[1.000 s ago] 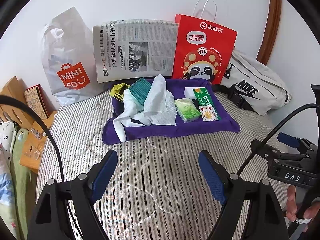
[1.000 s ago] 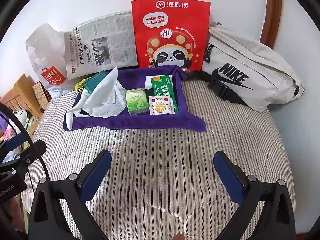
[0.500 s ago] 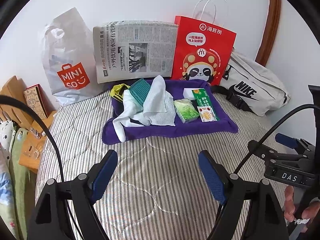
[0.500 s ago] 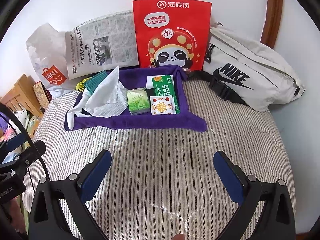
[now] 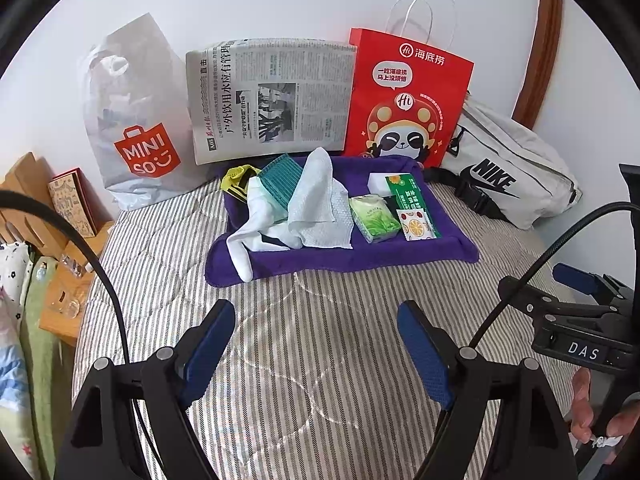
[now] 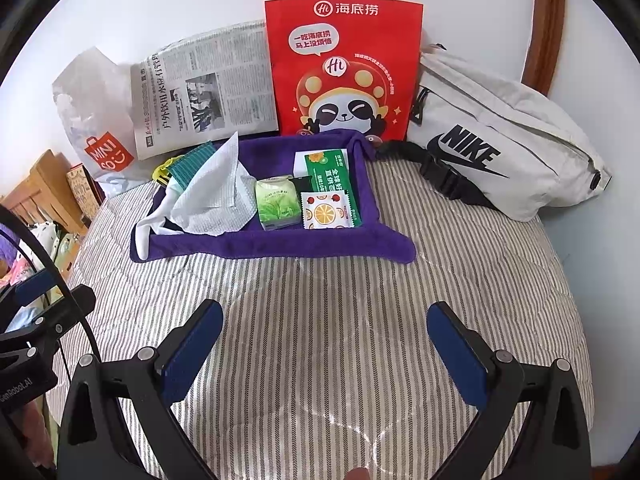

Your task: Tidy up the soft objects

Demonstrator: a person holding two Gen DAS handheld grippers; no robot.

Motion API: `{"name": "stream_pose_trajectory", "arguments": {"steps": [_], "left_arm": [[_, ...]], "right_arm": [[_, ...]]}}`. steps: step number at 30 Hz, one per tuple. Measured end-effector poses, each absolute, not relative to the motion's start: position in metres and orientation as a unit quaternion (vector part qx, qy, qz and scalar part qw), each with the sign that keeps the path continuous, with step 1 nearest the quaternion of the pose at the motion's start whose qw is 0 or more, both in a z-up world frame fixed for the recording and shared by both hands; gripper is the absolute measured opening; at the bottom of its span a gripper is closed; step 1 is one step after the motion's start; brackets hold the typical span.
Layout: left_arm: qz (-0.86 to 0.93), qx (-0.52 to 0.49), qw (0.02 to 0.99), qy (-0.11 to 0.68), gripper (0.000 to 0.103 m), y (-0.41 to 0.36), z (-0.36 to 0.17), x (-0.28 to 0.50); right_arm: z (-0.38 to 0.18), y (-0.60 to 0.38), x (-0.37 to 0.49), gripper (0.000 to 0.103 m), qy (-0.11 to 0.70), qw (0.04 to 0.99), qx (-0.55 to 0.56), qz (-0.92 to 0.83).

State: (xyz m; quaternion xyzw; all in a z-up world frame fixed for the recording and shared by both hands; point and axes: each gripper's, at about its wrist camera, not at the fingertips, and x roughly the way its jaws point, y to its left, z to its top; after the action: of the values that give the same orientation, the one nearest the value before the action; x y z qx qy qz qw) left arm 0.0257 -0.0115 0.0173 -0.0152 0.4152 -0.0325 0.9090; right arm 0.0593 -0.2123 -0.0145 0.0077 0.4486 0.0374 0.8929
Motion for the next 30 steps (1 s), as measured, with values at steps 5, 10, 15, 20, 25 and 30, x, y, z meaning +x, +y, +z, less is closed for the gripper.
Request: {"name": "stream_pose_trajectory", "arguments": {"steps": [5, 10, 15, 20, 25, 30], "left_arm": [[-0.027, -0.015, 0.908, 0.417, 0.082, -0.0114, 0.0167, 0.0261], [-0.03, -0.017, 0.908, 0.417, 0.082, -0.0119, 0.017, 0.0256], [-0.03, -0.017, 0.909, 0.416, 0.083, -0.0116, 0.0174, 0.0245], [-0.031, -0.019, 0.908, 0.417, 0.083, -0.0106, 0.0179, 0.0251], [-0.033, -0.019, 0.908, 0.418, 0.083, -0.0089, 0.0181, 0.0253], [-0.034, -0.018, 0.908, 0.417, 0.083, -0.0095, 0.0176, 0.0252]], "right_arm": [[-0.0134, -0.2113, 0.0587, 0.101, 0.447, 0.894, 0.006, 0.038], [-0.0138, -0.2103, 0.0579, 0.101, 0.448, 0.893, 0.005, 0.038], [-0.0149, -0.2096, 0.0582, 0.101, 0.449, 0.893, 0.005, 0.038], [-0.0128, -0.2116, 0.0581, 0.101, 0.448, 0.893, 0.014, 0.045], [-0.0112, -0.2117, 0.0572, 0.101, 0.446, 0.894, 0.015, 0.046], [-0.0114, -0.212, 0.0569, 0.101, 0.446, 0.894, 0.014, 0.045]]}}
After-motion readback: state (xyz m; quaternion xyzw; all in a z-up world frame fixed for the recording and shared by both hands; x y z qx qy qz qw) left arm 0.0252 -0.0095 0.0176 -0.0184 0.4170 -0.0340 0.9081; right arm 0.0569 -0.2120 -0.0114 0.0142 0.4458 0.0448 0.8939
